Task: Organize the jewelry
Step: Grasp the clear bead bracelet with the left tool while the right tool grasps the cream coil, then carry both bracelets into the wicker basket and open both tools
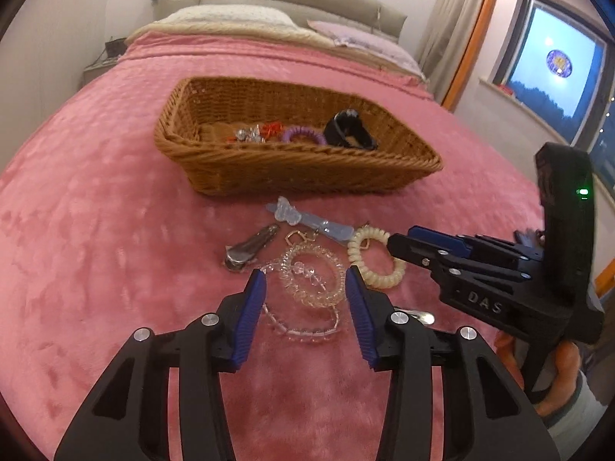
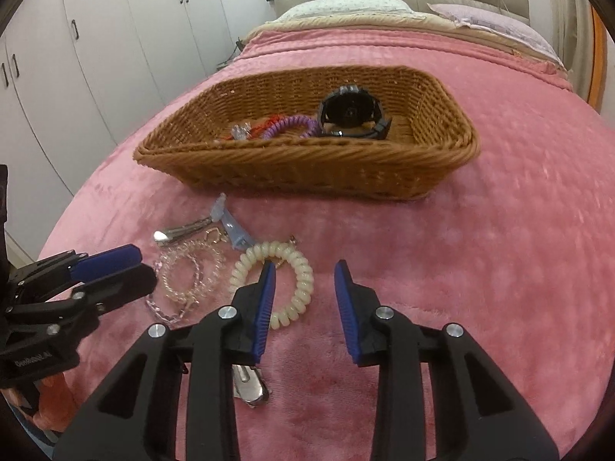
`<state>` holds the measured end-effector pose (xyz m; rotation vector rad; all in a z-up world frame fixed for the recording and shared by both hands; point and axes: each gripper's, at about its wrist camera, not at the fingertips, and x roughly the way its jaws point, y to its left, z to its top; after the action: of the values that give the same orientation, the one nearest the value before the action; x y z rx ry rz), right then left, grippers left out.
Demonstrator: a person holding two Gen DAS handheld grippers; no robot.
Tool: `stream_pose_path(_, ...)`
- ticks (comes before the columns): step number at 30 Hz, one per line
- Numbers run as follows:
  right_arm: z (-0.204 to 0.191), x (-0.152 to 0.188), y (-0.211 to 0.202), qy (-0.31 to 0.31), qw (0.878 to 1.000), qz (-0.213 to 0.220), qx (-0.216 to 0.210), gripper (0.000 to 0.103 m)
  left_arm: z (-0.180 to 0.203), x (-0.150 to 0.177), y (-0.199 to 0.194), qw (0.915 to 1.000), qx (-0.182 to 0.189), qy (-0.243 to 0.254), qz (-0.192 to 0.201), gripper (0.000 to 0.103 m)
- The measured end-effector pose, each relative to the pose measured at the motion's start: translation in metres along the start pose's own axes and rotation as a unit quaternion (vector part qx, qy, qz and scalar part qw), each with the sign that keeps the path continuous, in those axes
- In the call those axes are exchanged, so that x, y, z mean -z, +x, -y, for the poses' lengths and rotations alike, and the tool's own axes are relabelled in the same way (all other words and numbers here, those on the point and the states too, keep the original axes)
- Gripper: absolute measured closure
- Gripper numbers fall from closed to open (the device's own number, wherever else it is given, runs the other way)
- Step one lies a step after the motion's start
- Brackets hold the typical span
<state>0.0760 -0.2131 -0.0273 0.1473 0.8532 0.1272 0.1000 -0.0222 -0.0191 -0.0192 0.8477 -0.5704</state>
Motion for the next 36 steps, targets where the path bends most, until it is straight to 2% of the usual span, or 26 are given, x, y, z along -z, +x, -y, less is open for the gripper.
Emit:
stream_pose_path(3, 0.004, 0.002, 0.004, 0.008, 1.0, -0.006, -0.002, 0.074, -0.001, 0.001, 0.012, 0.9998, -0.006, -0.007, -0.015, 0.069)
stream_pose_path(6, 0.002, 0.001, 0.008, 0.004, 1.0, -0.014, 0.001, 0.074, 0.002, 0.003, 0.016, 0.9998, -0.012, -0.002, -0.017, 0.069)
stream_pose_path(13, -0.011, 0.003, 0.015, -0.024, 0.999, -0.021, 0.028, 0.091, 0.004, 0.003, 0.023, 0.9993, -0.029, -0.004, -0.024, 0.074)
stream_pose_path(16, -0.015, 0.005, 0.014, -0.035, 0.999, -0.018, 0.037, 0.093, 0.004, 0.003, 0.027, 0.9985, -0.046, -0.003, -0.029, 0.09)
stream_pose_path(18, -0.017, 0.006, 0.013, -0.039, 0.998, -0.015, 0.041, 0.093, 0.005, 0.003, 0.027, 0.9986, -0.045, -0.003, -0.028, 0.095)
stream_pose_path(29, -0.005, 0.008, 0.002, -0.009, 1.0, 0.003, 0.03, 0.093, 0.009, 0.009, 0.014, 0.9996, -0.029, 0.003, -0.002, 0.095)
stream_pose_path(36, 0.001, 0.01, -0.018, 0.008, 0.999, 0.035, 0.013, 0.093, 0.011, 0.012, -0.004, 0.9995, -0.015, 0.002, 0.027, 0.096)
